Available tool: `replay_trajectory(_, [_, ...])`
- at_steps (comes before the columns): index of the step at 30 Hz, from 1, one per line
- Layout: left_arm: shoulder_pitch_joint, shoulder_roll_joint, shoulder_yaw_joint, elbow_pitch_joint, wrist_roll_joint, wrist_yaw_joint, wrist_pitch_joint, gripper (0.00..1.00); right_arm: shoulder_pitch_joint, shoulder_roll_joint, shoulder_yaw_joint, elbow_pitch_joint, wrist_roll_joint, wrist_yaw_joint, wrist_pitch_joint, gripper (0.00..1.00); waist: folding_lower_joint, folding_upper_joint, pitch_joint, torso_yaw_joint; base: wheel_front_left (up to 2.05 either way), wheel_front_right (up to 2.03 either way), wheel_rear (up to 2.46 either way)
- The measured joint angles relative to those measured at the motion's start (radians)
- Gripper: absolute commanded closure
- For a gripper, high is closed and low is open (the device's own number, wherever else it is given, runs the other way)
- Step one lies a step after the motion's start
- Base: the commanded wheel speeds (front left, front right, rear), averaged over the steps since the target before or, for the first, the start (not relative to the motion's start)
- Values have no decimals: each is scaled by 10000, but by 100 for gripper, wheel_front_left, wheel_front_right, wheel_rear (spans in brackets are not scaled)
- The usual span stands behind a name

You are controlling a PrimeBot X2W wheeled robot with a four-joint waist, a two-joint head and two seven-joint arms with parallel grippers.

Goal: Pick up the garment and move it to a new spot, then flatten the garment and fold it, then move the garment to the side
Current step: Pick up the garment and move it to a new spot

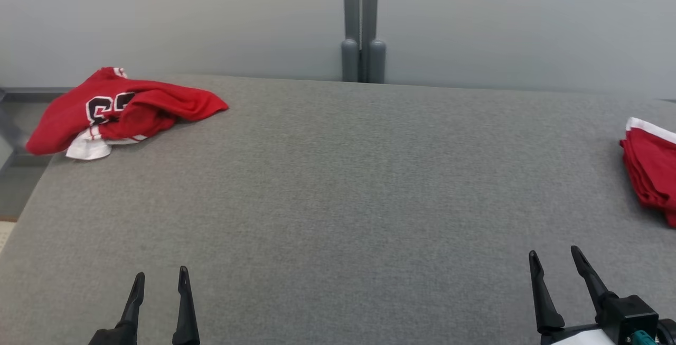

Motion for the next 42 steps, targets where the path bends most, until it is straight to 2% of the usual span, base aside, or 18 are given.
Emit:
replay_trajectory(9, [531, 8, 435, -399, -351, 255, 0, 0, -423, 10, 798, -10, 221, 0, 0, 0, 0, 0, -117, 2051, 0, 0, 0])
replay_trajectory(15, [568, 8, 648, -639, -424, 244, 0, 0, -431, 15, 959, -17, 222, 0, 0, 0, 0, 0, -140, 2955, 0, 0, 0])
replay_trajectory(21, [-271, 10, 819, -953, -800, 54, 0, 0, -615, 19, 861, -161, -128, 0, 0, 0, 0, 0, 184, 2999, 0, 0, 0])
replay_trajectory(25, [-1655, 15, 851, -863, -1465, -320, -4, 0, -1464, -21, 761, -512, -604, 0, 0, 0, 0, 0, 707, 2976, 0, 0, 0])
replay_trajectory(30, [-3781, 138, 782, -21, -1939, -788, -4, 0, -2763, -510, 688, -1049, -790, 0, 0, 0, 1, 0, 1723, 2947, 0, 0, 0])
replay_trajectory(35, [-6442, 748, 115, 1337, -3164, -1001, 821, 0, -3773, -993, 520, -1346, -823, 0, 0, 0, 1, 0, 3141, 2832, 0, 0, 0])
replay_trajectory(39, [-8157, 1664, -523, 2196, -4242, -1028, 1496, 0, -4377, -1225, 516, -1427, -821, 0, 0, 0, 2, 0, 4384, 2550, 0, 0, 0])
replay_trajectory(42, [-9146, 2184, -882, 3127, -4650, -1030, 1776, 0, -4508, -1325, 539, -1444, -813, 0, 0, 0, 4, 0, 5280, 2229, 0, 0, 0])
